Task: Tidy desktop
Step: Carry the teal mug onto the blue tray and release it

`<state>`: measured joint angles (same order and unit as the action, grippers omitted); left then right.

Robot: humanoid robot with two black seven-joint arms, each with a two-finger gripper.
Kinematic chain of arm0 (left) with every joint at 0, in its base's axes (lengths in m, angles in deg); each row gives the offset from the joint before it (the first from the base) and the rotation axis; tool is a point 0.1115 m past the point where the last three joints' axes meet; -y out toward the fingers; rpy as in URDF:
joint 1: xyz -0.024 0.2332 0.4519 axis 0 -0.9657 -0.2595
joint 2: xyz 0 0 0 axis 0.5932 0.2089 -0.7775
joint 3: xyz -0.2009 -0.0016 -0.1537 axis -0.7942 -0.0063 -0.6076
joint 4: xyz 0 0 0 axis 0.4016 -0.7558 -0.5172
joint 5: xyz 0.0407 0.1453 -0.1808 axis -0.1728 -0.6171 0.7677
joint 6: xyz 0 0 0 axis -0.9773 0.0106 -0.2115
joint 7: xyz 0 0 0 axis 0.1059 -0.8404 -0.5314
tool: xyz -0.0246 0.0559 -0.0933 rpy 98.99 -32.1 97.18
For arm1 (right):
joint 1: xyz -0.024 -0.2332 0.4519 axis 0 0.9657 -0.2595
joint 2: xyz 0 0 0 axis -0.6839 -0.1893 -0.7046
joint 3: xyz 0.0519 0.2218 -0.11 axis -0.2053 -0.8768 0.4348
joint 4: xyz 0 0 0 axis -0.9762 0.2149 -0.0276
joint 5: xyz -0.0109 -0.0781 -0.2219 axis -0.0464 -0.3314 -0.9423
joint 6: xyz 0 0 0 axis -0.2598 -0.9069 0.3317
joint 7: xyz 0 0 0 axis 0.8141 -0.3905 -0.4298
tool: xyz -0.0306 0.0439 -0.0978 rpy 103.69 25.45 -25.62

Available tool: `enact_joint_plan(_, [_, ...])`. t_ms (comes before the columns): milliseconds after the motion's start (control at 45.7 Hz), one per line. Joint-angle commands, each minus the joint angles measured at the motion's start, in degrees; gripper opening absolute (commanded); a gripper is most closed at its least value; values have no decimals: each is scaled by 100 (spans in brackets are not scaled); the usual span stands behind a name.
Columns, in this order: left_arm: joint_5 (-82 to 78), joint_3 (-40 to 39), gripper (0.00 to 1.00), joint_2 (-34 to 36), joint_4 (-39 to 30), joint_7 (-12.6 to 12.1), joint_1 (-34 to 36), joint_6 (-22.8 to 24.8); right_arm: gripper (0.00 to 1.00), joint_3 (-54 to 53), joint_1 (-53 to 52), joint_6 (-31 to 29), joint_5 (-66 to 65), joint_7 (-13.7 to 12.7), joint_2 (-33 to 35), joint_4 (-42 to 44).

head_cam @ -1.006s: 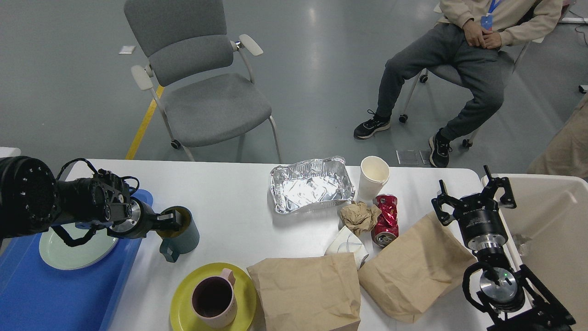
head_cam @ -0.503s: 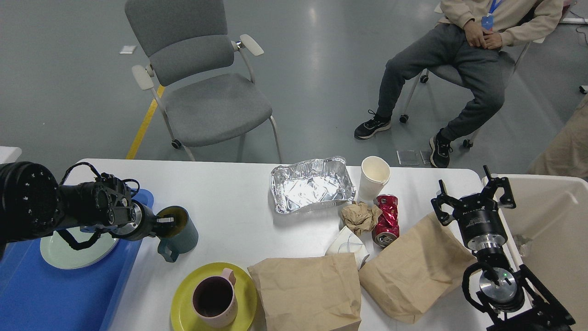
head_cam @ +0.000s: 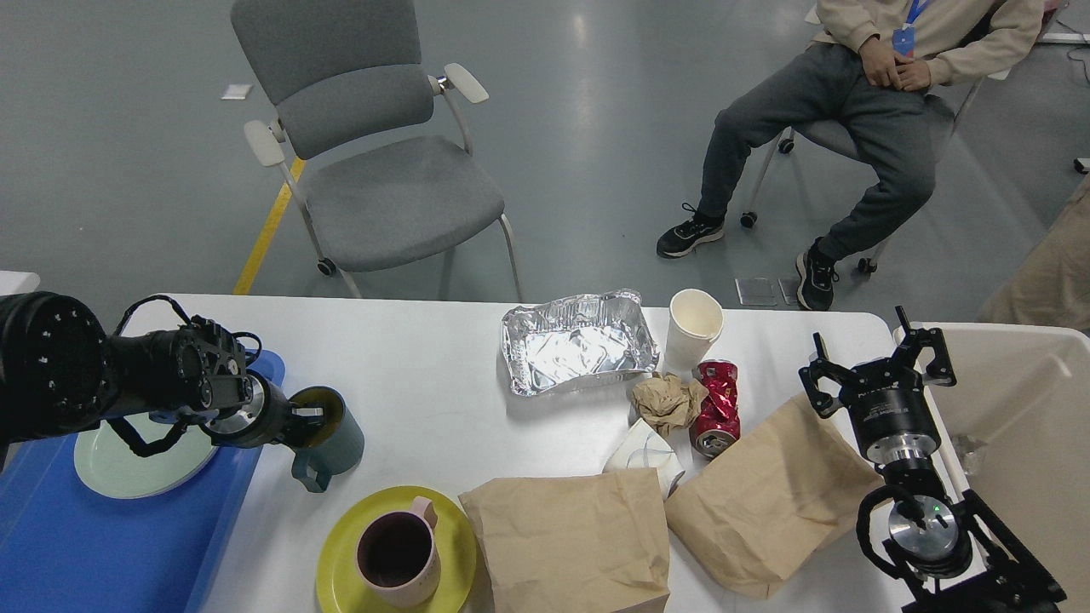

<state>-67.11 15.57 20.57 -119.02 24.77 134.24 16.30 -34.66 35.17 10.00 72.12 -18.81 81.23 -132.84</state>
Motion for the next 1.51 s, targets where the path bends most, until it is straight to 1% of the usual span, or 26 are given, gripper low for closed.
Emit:
enact_joint_plan(0, [-7,167,0,98,-410,-10,901,949,100,-7,0,0,0,0,-1,0])
enact_joint_plan(44, [-7,281,0,194,-674,-1,1244,1170,100,2,0,0,0,0,-1,0])
enact_joint_plan(131, [-16,396,0,238,-1271,-18,1973,1381,100,2,0,0,0,0,-1,9])
enact_joint_plan(262, [-121,668,0,265,-2405,-71,3186,1355,100,2,0,0,0,0,-1,0])
enact_joint_plan(328, [-139,826,0,265,-2897,-54,3766,1347,100,2,0,0,0,0,-1,9])
enact_joint_plan(415, [-148,1046,0,265,-3460,-1,4522,1355,100,2,0,0,0,0,8,0])
enact_joint_plan(481, [-192,1169,0,274,-3794,17,4936,1355,100,-7,0,0,0,0,8,0])
enact_joint_plan(590, [-315,1222,0,335,-4217,26,5376,1426,100,2,0,0,0,0,-1,0])
enact_joint_plan(809, [-368,1222,0,335,-4621,26,5728,1566,100,2,0,0,0,0,8,9])
enact_joint_plan(896, [-525,1239,0,379,-4586,34,5737,1531,100,2,0,0,0,0,8,0])
enact_joint_plan(962, [-780,1318,0,589,-4464,26,5632,1514,100,2,0,0,0,0,8,0])
enact_joint_plan(1224, [-2195,1310,0,2443,-3515,34,4481,1513,100,2,0,0,0,0,8,0])
enact_joint_plan(1355, [-2872,1100,0,3296,-2558,34,3603,1557,100,-7,0,0,0,0,8,0])
enact_joint_plan(1486, [-3276,292,0,3727,-1617,43,2347,1584,100,2,0,0,0,0,8,0])
